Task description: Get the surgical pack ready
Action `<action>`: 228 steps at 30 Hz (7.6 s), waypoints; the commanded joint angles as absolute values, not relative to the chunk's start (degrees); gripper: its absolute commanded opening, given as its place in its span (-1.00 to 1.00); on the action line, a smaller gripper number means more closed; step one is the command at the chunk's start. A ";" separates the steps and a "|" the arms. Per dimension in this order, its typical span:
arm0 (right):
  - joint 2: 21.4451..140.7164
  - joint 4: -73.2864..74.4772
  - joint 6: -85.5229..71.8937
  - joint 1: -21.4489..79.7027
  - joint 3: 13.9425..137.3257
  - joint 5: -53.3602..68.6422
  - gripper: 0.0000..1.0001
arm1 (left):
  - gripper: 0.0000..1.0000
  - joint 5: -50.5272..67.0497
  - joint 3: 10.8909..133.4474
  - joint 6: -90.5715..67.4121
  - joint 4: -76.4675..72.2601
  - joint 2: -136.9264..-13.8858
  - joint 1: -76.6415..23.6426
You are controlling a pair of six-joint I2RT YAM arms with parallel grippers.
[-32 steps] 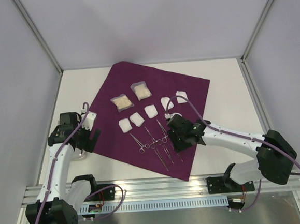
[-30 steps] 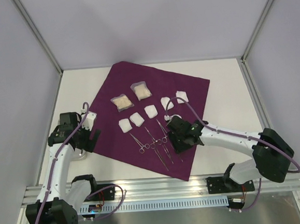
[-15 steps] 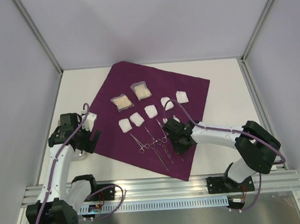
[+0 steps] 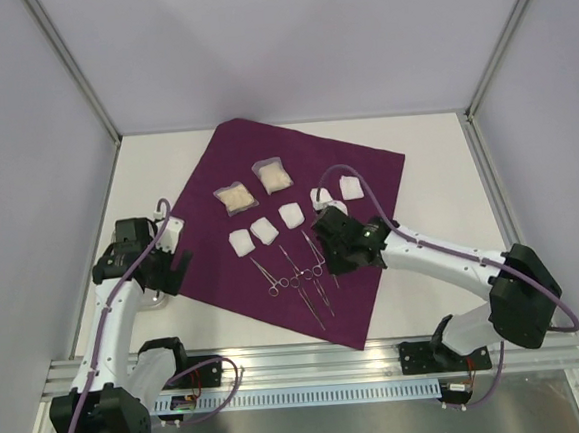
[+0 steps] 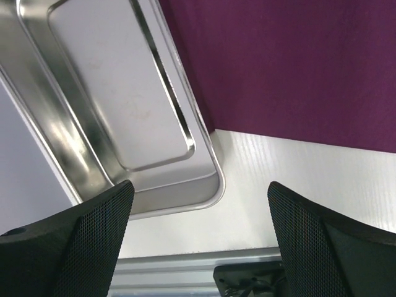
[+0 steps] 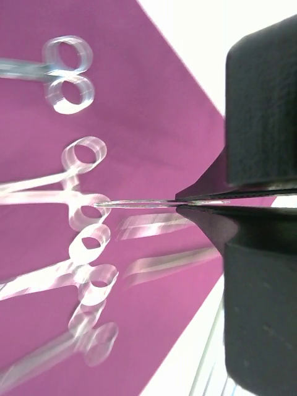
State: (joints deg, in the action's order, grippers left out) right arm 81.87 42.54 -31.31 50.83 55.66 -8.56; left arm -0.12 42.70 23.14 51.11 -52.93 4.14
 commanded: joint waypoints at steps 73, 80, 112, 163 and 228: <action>113.20 13.45 -96.59 61.17 94.39 -13.18 -0.99 | 0.15 28.92 47.81 55.28 34.19 -50.98 -5.71; 113.99 11.95 -97.29 61.43 94.57 -11.69 -0.99 | 0.01 27.77 46.93 57.22 34.28 -50.80 -6.15; 114.61 5.27 -97.65 59.07 87.10 -9.67 -0.14 | -1.00 14.77 42.28 48.87 29.10 -53.17 -6.33; 97.82 8.17 -69.87 55.46 68.20 -17.49 -0.21 | -0.58 24.70 36.65 43.24 20.74 -79.98 45.44; 101.87 44.12 -35.24 53.79 65.83 -5.45 -0.99 | 0.11 33.31 48.69 39.03 49.91 -62.75 38.32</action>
State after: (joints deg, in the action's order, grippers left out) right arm 103.22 45.91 -33.26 54.17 66.00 -4.23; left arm 32.08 46.24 40.27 48.56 -63.88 39.42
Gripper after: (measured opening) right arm 0.016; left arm 0.563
